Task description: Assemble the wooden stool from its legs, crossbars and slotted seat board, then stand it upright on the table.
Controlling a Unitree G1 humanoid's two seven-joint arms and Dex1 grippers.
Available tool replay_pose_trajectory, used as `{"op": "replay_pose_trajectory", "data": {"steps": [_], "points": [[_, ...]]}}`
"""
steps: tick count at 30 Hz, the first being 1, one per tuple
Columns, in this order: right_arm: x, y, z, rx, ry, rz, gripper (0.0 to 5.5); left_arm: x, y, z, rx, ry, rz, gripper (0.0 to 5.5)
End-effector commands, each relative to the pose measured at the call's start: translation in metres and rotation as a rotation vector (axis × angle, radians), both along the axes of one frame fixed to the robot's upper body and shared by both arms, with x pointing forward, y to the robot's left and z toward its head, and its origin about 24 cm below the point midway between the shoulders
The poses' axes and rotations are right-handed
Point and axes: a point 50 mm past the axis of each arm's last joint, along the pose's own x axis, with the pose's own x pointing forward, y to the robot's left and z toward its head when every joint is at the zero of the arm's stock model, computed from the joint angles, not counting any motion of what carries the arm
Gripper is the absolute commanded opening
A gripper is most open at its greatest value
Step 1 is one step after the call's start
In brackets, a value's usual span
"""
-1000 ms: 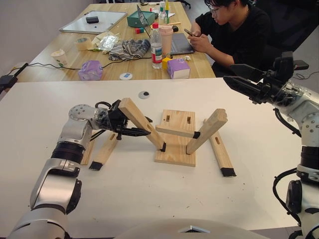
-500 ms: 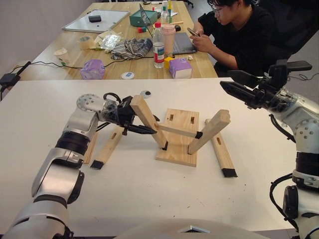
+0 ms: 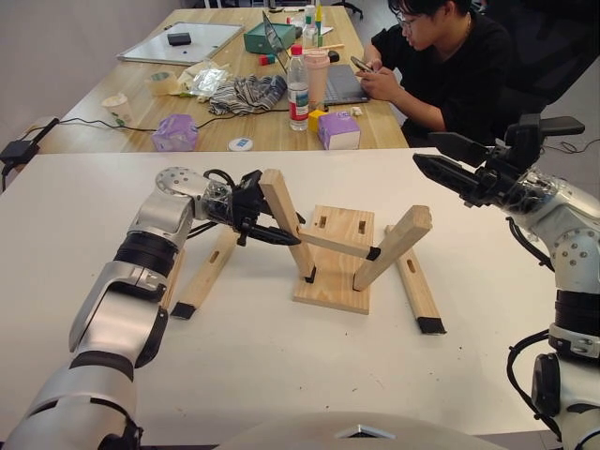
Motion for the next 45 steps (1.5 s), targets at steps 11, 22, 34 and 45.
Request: {"op": "replay_pose_trajectory", "data": {"steps": [11, 22, 34, 45], "points": [[-0.003, 0.001, -0.005, -0.006, 0.000, -0.002, 3.54, -0.032, -0.018, -0.048, 0.361, 0.083, -0.138, 2.02], [-0.012, -0.001, -0.012, -0.003, 0.033, -0.011, 3.54, -0.111, 0.017, -0.115, 0.480, 0.470, 0.070, 2.02], [-0.018, 0.005, -0.012, -0.012, 0.055, 0.013, 3.54, -0.148, 0.006, -0.139, 0.383, 0.510, 0.213, 2.02], [-0.024, 0.011, -0.007, 0.043, 0.017, -0.021, 3.54, -0.082, 0.027, -0.067, 0.222, 0.311, 0.363, 3.74]]}}
